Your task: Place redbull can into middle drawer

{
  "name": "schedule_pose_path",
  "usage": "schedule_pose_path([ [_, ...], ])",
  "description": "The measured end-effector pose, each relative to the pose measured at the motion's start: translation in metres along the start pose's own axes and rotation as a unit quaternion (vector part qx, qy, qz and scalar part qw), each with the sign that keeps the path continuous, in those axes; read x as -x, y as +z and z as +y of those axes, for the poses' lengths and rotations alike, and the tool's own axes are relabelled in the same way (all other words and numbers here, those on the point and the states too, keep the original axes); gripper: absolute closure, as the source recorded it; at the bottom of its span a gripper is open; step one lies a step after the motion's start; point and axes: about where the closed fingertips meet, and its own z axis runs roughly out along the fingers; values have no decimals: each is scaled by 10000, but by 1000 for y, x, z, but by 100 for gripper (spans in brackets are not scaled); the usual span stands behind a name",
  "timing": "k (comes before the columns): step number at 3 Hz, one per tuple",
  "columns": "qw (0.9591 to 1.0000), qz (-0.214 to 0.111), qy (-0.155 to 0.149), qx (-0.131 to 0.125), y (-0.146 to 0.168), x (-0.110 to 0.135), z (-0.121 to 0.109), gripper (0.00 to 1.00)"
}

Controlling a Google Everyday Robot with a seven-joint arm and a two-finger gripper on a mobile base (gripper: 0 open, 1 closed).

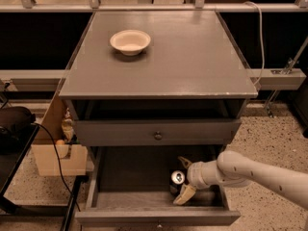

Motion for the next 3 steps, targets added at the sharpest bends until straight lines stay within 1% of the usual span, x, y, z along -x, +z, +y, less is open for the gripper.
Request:
schedule_pose_path([
  [1,9998,-62,-148,103,4,7,-14,0],
  [2,9995,23,-277,173,-1,11,-25,0],
  [3,9985,388,-338,176,-28,7,-35,0],
])
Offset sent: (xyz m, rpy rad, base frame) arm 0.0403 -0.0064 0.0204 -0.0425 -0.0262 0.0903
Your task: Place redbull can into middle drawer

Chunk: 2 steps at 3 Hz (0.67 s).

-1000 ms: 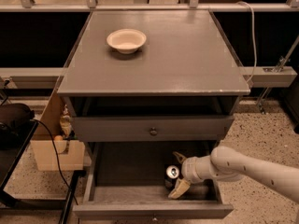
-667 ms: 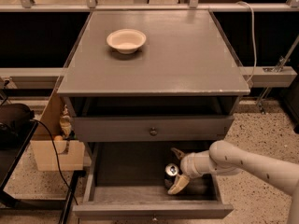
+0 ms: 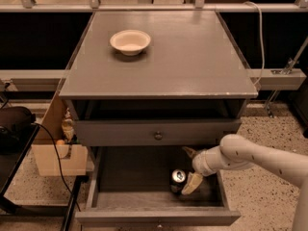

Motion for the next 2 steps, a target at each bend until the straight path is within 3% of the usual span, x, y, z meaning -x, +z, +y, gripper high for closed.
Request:
schedule_pose_path([
  [2,9980,605,164,-9,-44,-15,2,0],
])
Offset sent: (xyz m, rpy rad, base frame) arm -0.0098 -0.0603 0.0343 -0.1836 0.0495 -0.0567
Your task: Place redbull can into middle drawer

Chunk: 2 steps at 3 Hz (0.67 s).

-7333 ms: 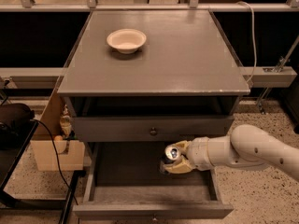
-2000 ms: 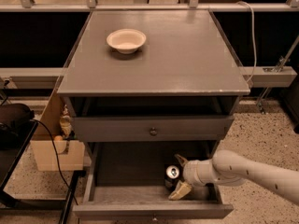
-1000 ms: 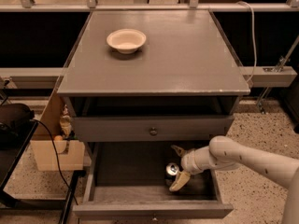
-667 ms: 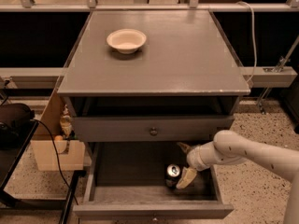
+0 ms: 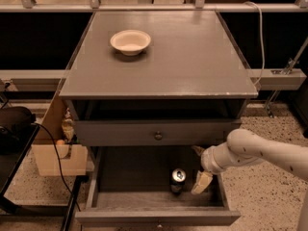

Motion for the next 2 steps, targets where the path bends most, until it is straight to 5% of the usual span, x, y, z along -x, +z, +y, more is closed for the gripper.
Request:
schedule_pose_path([
  [2,9989,98,412,-188,-42,-19,17,0],
])
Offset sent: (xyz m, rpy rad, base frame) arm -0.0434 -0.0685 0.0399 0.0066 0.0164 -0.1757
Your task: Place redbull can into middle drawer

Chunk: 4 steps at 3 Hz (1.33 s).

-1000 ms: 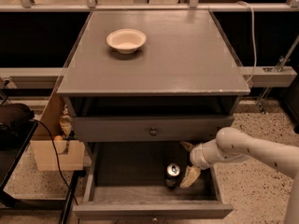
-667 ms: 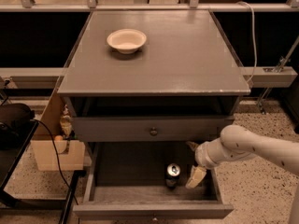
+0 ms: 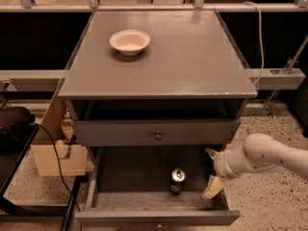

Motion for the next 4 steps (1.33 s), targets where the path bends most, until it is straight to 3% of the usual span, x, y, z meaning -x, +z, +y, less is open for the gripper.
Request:
schedule_pose_path([
  [2,9977,-356,426,-390,-54,-17,31,0],
  [3,9926,-874,337,-769,-82,-17,19,0],
  [4,9845,-1313,4,-1163,-113,-9,-20,0],
])
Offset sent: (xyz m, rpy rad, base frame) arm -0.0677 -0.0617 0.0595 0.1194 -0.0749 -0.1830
